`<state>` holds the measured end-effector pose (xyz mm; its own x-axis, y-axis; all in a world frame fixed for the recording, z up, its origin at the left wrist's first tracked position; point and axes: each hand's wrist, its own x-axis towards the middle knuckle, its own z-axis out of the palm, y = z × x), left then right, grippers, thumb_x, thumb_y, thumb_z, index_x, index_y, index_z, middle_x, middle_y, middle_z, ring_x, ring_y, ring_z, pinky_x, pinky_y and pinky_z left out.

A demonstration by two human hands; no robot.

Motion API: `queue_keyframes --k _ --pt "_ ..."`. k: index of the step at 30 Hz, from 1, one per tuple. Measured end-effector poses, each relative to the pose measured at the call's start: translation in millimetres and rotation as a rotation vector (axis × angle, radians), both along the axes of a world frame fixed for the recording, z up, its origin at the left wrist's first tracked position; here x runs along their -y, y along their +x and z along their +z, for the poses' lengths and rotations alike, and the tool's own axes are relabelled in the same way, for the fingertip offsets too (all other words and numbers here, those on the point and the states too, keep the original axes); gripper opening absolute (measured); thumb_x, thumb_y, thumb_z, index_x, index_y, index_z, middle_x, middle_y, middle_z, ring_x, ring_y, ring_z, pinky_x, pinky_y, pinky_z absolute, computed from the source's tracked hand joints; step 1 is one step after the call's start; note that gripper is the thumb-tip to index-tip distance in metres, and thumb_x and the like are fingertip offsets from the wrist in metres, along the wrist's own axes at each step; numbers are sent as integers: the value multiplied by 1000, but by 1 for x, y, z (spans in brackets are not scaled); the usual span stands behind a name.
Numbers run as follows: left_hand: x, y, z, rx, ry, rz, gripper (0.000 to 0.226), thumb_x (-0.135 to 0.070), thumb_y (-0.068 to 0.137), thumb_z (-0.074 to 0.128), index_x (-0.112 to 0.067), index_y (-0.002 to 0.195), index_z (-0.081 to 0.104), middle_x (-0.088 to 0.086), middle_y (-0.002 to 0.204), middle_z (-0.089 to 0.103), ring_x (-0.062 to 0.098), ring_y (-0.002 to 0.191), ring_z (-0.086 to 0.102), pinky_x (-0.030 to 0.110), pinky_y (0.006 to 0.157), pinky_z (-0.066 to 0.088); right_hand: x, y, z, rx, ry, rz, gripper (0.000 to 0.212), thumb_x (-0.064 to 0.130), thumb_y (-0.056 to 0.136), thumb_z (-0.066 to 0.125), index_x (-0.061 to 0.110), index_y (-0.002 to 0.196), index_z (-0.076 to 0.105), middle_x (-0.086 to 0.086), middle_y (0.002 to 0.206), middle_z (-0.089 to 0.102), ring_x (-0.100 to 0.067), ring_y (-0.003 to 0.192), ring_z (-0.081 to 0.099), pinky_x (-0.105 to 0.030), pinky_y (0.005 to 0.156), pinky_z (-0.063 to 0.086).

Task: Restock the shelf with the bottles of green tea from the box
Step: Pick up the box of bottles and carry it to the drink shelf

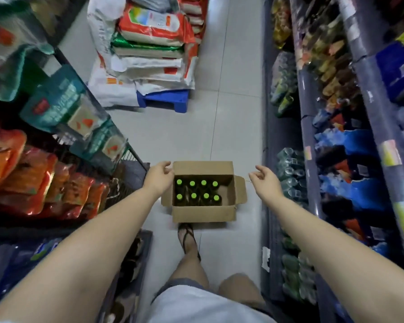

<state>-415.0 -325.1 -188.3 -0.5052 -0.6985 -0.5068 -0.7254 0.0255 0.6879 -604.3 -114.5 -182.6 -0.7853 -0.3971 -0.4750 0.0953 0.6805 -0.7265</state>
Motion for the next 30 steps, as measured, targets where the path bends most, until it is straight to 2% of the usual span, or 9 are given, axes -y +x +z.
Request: queue_keyframes --k 5,10,15,18,21,24,26,28,30 --pt "39 -29 -57 41 84 73 44 -12 95 50 -5 138 43 13 129 61 25 124 54 26 99 37 40 -25 -51 48 17 -44 44 19 95 53 9 136 44 -5 120 61 -10 103 55 -18 87 38" --pt "50 -51 -154 76 169 150 47 -8 96 50 -6 141 38 8 135 55 14 121 52 10 88 37 66 -46 -147 97 68 -28 45 14 94 54 8 136 44 -8 127 58 -15 112 56 -20 94 38" --pt "59 -59 -284 85 144 222 50 -9 95 51 -11 143 37 4 142 49 8 125 44 20 98 33 81 -65 -283 82 162 37 52 17 92 57 14 141 39 -4 141 49 -18 130 46 -23 102 34" --pt "65 -57 -364 143 78 207 53 -14 94 54 -17 144 37 2 146 46 15 134 42 26 105 33 79 -79 -359 -22 256 129 56 22 92 58 17 143 35 -4 144 45 -21 131 43 -32 103 35" --pt "73 -54 -428 193 24 185 56 -17 93 55 -22 146 35 1 149 42 19 136 39 31 107 33 78 -95 -421 -97 316 134 57 21 92 58 20 143 34 -4 145 42 -25 131 41 -41 105 36" --pt "83 -48 -479 236 4 192 60 -17 93 56 -28 146 32 3 150 39 22 137 38 36 111 32 69 -109 -474 -115 368 111 60 22 89 59 26 142 30 -3 148 37 -28 133 40 -52 107 37" --pt "85 -44 -506 207 36 204 64 -18 92 57 -34 147 28 -3 150 38 20 138 37 41 113 33 61 -114 -504 -82 404 98 66 27 89 58 32 145 22 -2 150 33 -30 135 38 -56 104 38" --pt "82 -42 -522 139 85 192 67 -15 93 55 -40 147 24 -17 148 34 13 139 34 41 114 32 56 -116 -524 -12 404 85 69 30 91 55 36 147 15 -2 153 31 -32 137 35 -57 105 37" --pt "79 -40 -535 102 79 162 71 -10 94 51 -42 147 18 -24 148 28 8 140 29 40 115 29 51 -113 -535 79 335 94 69 29 93 52 37 148 11 -2 152 34 -32 135 38 -51 104 36"
